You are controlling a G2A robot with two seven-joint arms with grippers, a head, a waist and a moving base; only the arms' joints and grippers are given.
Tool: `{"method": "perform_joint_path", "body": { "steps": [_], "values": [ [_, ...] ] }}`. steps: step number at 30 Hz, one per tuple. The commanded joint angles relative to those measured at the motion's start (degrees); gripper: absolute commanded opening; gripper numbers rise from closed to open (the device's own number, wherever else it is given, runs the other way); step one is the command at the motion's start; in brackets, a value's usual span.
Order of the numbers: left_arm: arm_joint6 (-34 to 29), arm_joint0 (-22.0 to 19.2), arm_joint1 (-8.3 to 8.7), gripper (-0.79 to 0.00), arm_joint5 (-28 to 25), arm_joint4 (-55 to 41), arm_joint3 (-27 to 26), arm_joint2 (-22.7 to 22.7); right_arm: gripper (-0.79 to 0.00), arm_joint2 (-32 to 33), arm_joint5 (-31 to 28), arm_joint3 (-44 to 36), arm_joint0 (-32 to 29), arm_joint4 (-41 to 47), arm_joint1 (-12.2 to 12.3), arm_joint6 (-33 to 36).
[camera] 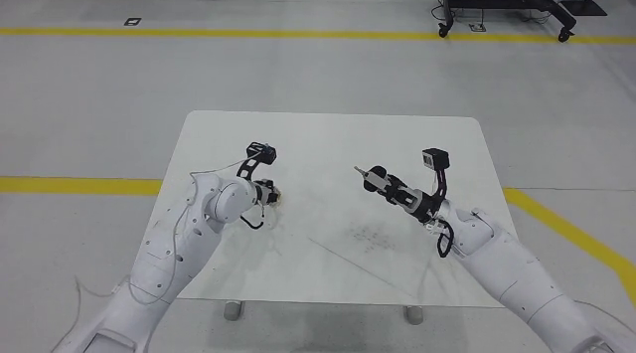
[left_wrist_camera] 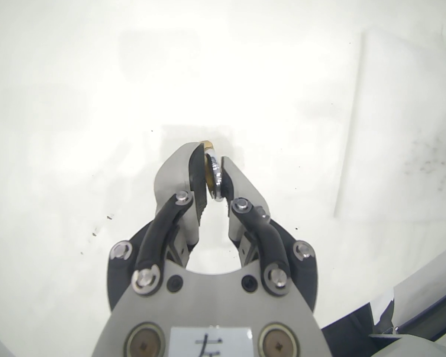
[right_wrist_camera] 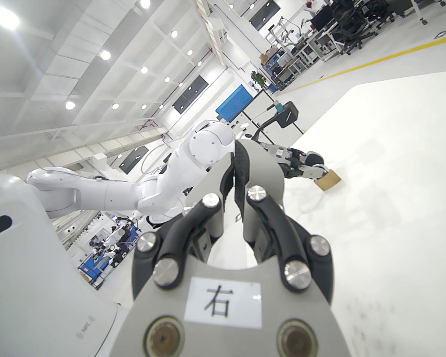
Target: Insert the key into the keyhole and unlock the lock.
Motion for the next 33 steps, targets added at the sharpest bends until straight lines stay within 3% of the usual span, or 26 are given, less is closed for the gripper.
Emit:
{"method": "perform_joint_path", "body": {
  "steps": [1,8,12,18,21,24,33],
  "values": [
    [-0.09,-0.19,-0.1,-0.785,0.28,0.43,0.24,0.15,-0.785,0.0,0.0,0.0,0.0,0.0,0.0,0.0],
    [-0.08,-0.51,-0.38,-0.785,0.89,1.35,0.67,0.36,-0.785,0.0,0.0,0.0,0.0,0.0,0.0,0.0],
    [5.33,0.53,-0.31,-0.785,-0.67,-1.88,-1.48,-1.93,-0.785,0.0,0.0,0.0,0.0,0.0,0.0,0.0],
    [16.01,7.18,0.95,-0.785,-14.28,-24.29,-5.68,-13.64,-0.785,0.0,0.0,0.0,0.0,0.0,0.0,0.0],
    [15.0,9.82,1.63,-0.785,-21.33,-35.61,-5.12,-18.52,-0.785,0.0,0.0,0.0,0.0,0.0,0.0,0.0],
    [11.12,10.65,1.99,-0.785,-25.72,-43.34,-3.93,-20.33,-0.785,0.0,0.0,0.0,0.0,0.0,0.0,0.0],
    [1.37,8.11,1.68,-0.785,-27.7,-54.64,-0.71,-16.99,-0.785,-3.11,8.25,-0.37,2.94,0.56,-2.95,-1.74]
  ]
}}
